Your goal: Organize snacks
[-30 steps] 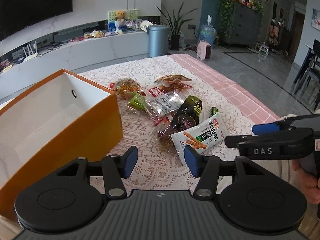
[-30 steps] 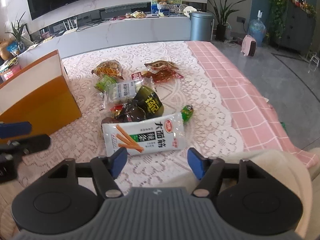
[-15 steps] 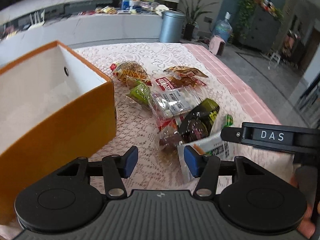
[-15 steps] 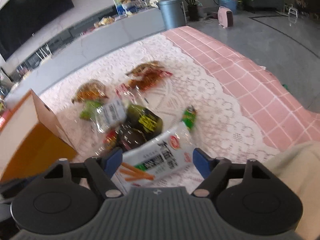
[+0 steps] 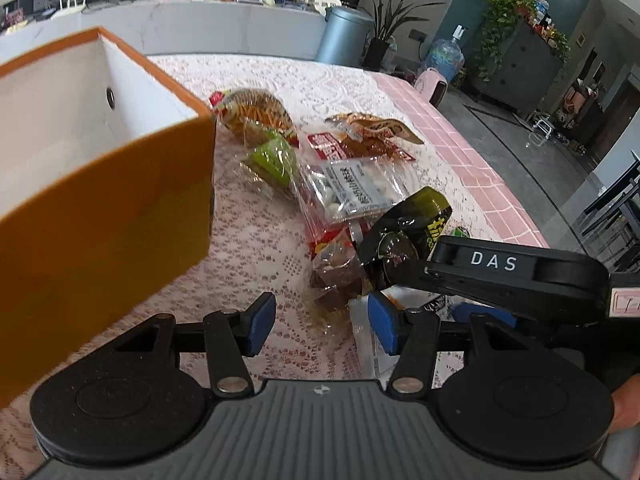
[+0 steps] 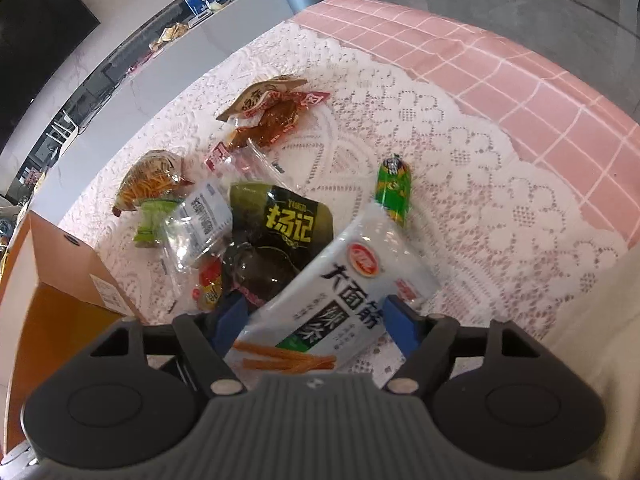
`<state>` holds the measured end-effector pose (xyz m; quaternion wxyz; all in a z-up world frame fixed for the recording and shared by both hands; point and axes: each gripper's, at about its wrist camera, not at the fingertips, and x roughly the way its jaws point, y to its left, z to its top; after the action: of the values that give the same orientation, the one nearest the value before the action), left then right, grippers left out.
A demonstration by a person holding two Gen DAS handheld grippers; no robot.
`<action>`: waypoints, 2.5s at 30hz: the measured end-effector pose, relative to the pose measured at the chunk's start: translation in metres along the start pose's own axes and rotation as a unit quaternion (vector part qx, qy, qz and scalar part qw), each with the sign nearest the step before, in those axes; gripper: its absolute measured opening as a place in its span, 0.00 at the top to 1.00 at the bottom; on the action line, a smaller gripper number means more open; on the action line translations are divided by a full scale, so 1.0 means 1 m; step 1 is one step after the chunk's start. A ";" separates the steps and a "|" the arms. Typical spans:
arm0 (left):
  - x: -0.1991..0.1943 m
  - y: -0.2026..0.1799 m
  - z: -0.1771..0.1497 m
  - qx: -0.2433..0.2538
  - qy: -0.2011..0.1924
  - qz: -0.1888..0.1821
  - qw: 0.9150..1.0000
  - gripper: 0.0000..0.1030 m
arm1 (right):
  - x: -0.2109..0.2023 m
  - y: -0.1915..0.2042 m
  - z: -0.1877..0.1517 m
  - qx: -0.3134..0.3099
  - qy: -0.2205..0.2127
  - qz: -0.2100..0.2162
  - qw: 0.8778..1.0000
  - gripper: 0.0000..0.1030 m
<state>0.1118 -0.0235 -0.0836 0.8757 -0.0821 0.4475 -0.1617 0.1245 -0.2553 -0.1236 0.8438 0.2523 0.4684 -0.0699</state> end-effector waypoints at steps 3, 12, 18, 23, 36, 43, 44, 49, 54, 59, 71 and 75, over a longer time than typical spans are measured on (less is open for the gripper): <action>0.003 0.002 0.000 -0.008 0.004 -0.007 1.000 0.40 | 0.004 0.004 -0.001 -0.022 -0.001 0.007 1.000 0.36; 0.005 0.007 0.005 -0.042 0.016 -0.022 0.999 0.40 | -0.017 -0.009 0.005 -0.049 0.015 0.026 0.998 0.70; 0.007 -0.001 0.013 -0.045 0.019 -0.015 0.999 0.40 | -0.041 -0.017 0.001 -0.054 0.021 0.022 0.998 0.79; 0.014 -0.007 0.015 -0.041 0.033 -0.002 0.999 0.40 | -0.056 -0.021 0.002 -0.058 0.022 0.004 0.998 0.89; 0.014 -0.011 0.015 -0.034 0.032 0.023 0.999 0.31 | -0.046 -0.019 0.006 -0.081 0.036 -0.056 0.995 0.89; 0.024 -0.017 0.015 -0.025 0.027 0.040 0.999 0.30 | -0.028 -0.012 0.006 -0.093 0.041 -0.069 0.992 0.82; 0.025 -0.017 0.015 -0.026 0.027 0.038 0.999 0.30 | -0.028 -0.011 0.006 -0.094 0.038 -0.067 0.993 0.82; 0.034 -0.014 0.014 -0.030 0.027 0.034 0.999 0.30 | -0.030 -0.013 0.006 -0.092 0.037 -0.048 0.994 0.85; 0.039 -0.009 0.010 -0.044 0.029 0.013 0.999 0.41 | -0.048 -0.012 0.003 -0.109 0.016 -0.017 0.994 0.91; 0.037 -0.011 0.008 -0.027 0.023 0.017 0.999 0.47 | -0.056 -0.012 0.001 -0.117 0.005 -0.003 0.993 0.92; -0.028 -0.012 0.002 -0.013 -0.031 0.023 0.999 0.52 | -0.081 -0.004 -0.007 -0.134 -0.031 0.026 0.990 0.95; -0.055 -0.012 0.003 -0.018 -0.033 0.027 0.999 0.52 | -0.094 0.005 -0.013 -0.151 -0.052 0.044 0.986 0.95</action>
<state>0.0821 -0.0149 -0.0368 0.8925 -0.0909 0.4231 -0.1270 0.0646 -0.2557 -0.0501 0.8978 0.1382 0.4173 0.0254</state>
